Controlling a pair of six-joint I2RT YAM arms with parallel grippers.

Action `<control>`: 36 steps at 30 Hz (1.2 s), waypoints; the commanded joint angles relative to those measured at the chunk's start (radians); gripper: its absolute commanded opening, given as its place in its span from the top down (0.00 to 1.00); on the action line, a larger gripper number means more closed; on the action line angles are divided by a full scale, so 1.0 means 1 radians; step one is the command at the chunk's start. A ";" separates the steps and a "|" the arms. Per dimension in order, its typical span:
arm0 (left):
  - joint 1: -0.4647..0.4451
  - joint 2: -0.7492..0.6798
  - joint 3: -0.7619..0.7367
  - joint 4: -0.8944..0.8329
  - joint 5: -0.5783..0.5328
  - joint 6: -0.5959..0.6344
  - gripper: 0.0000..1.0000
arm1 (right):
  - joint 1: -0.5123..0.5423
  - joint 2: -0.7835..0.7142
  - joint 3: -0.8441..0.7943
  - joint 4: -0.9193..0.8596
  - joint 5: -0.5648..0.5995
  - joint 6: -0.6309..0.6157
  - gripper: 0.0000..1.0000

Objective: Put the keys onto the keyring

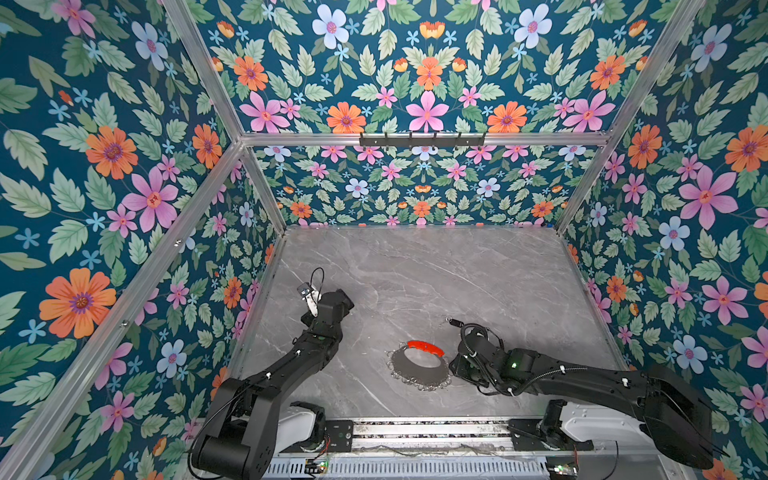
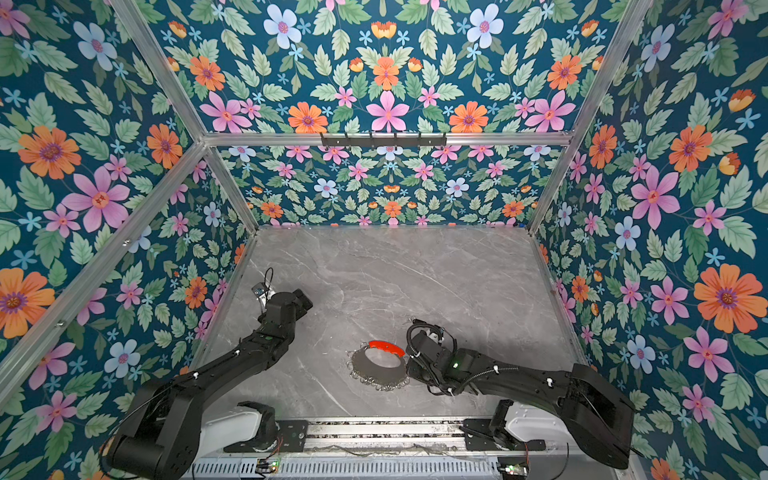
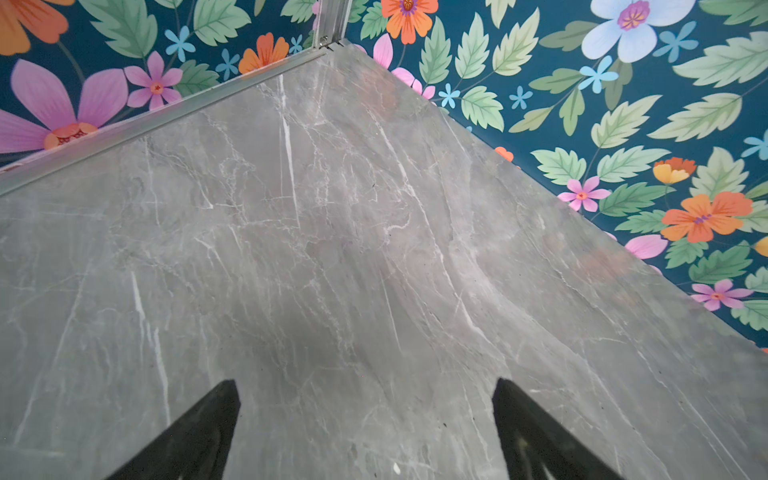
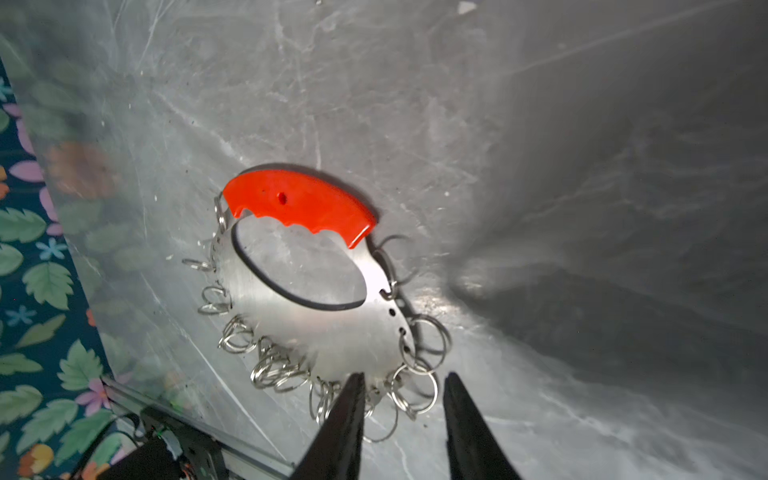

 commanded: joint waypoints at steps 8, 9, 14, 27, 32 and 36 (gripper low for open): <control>0.001 0.025 0.018 0.035 0.045 0.021 0.04 | 0.048 -0.002 0.029 -0.066 0.154 0.325 0.63; 0.000 0.025 0.020 0.033 0.044 0.021 0.04 | 0.062 -0.004 0.020 -0.066 0.167 0.353 0.62; 0.001 0.030 0.020 0.027 0.040 0.018 0.04 | 0.115 0.020 0.004 -0.035 0.191 0.437 0.61; 0.001 0.025 0.020 0.027 0.050 0.019 0.04 | 0.147 0.129 -0.052 0.164 0.188 0.600 0.65; 0.001 0.020 0.018 0.026 0.044 0.022 0.04 | 0.153 0.142 -0.034 0.139 0.184 0.637 0.69; 0.000 0.019 0.020 0.024 0.045 0.021 0.04 | 0.154 0.143 -0.028 0.110 0.202 0.656 0.83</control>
